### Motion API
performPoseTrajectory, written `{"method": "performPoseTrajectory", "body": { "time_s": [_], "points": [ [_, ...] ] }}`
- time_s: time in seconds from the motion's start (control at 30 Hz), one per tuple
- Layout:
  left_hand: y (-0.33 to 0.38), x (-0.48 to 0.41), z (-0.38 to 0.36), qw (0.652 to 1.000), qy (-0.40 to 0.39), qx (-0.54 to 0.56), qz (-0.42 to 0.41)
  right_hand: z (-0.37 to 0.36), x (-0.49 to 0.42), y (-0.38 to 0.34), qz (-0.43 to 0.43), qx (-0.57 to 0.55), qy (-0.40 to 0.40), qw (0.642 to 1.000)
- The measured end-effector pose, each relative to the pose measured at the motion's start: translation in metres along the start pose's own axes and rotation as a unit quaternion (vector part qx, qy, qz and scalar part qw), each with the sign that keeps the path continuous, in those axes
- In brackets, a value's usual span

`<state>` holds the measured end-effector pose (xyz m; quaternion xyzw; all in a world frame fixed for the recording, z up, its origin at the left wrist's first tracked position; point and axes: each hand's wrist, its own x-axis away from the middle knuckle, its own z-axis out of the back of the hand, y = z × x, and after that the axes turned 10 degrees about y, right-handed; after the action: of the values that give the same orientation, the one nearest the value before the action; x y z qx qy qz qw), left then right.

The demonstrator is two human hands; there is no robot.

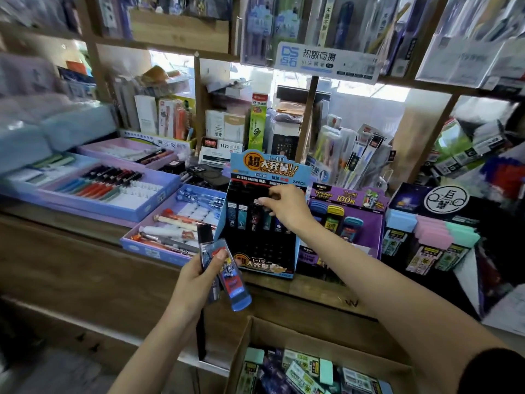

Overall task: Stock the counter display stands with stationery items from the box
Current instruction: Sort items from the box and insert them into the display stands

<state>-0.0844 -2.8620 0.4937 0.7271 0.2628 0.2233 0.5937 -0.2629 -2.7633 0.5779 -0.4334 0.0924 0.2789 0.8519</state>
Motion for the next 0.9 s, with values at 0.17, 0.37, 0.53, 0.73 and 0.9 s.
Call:
{"method": "performPoseTrajectory", "body": {
  "time_s": [0.17,0.37,0.53,0.73,0.9],
  "points": [
    [-0.001,0.0,0.0,1.0,-0.003,0.007,0.005,-0.003,-0.006,-0.006,0.009,0.038,-0.018,0.999],
    [-0.003,-0.001,0.005,1.0,-0.015,0.005,0.004,-0.003,-0.006,-0.003,0.008,0.059,-0.029,0.998],
    [-0.004,-0.001,0.01,1.0,-0.024,0.01,0.01,-0.013,0.004,0.005,-0.024,0.044,-0.018,0.999],
    [-0.003,0.0,0.005,1.0,-0.023,0.014,0.001,-0.011,-0.001,-0.001,-0.009,0.118,-0.044,0.992],
    [-0.001,0.003,0.001,0.999,-0.028,0.02,-0.001,0.005,0.014,-0.002,0.032,0.129,-0.063,0.989]
  ]
}}
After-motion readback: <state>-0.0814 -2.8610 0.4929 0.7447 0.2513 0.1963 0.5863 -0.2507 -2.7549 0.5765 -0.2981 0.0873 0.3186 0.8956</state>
